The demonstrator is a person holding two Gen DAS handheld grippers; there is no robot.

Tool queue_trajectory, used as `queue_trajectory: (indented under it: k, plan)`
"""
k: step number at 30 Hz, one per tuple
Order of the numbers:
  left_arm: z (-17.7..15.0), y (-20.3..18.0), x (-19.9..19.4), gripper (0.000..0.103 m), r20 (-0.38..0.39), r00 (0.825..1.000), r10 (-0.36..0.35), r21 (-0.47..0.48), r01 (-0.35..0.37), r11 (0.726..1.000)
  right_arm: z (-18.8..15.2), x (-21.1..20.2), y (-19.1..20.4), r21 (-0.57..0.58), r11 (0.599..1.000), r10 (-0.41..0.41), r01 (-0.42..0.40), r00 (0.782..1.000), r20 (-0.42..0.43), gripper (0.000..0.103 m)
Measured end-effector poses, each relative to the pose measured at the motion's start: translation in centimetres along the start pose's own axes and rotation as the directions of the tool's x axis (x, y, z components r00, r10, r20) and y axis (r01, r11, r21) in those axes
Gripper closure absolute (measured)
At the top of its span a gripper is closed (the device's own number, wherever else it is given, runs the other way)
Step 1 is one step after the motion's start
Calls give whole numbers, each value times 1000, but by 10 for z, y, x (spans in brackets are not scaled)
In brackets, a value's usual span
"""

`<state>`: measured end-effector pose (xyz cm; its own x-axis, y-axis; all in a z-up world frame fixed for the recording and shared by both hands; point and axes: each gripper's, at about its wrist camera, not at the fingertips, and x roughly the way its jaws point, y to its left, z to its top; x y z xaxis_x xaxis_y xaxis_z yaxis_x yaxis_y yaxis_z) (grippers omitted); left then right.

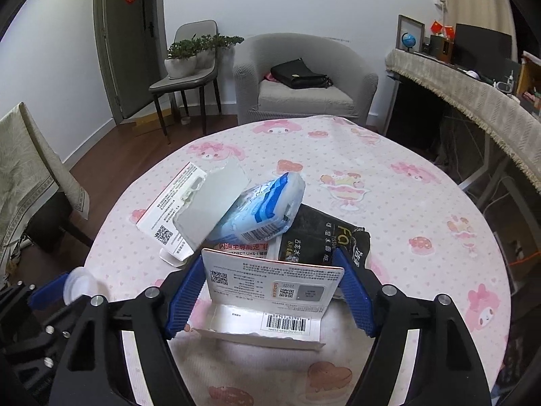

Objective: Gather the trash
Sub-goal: 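Grasp the clear plastic lid with the left tool while the right tool grasps the white barcode box, then carry the lid with the left tool over the teal bin while the right tool carries the box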

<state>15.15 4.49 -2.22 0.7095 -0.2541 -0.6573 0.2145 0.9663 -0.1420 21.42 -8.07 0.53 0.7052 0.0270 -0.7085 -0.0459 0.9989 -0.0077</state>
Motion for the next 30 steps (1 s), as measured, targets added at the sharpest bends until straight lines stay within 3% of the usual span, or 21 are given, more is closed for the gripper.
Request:
queue_trajectory:
  k: [13,19,30]
  plan:
    - [-16,-2,-34,61,17,1000,12,-40,-11,999,-15,-26,-10,73,989,133,-132,991,-7,27]
    - [-27,0,-48,61,19,999,34,-45,-33,998,-22,-41,4,87,965,249,-248,969,4,27]
    - [-44,36,-59,61,4,997,78,-85,-78,993,-20,-44,40,78,937,340,-340,940,8,27]
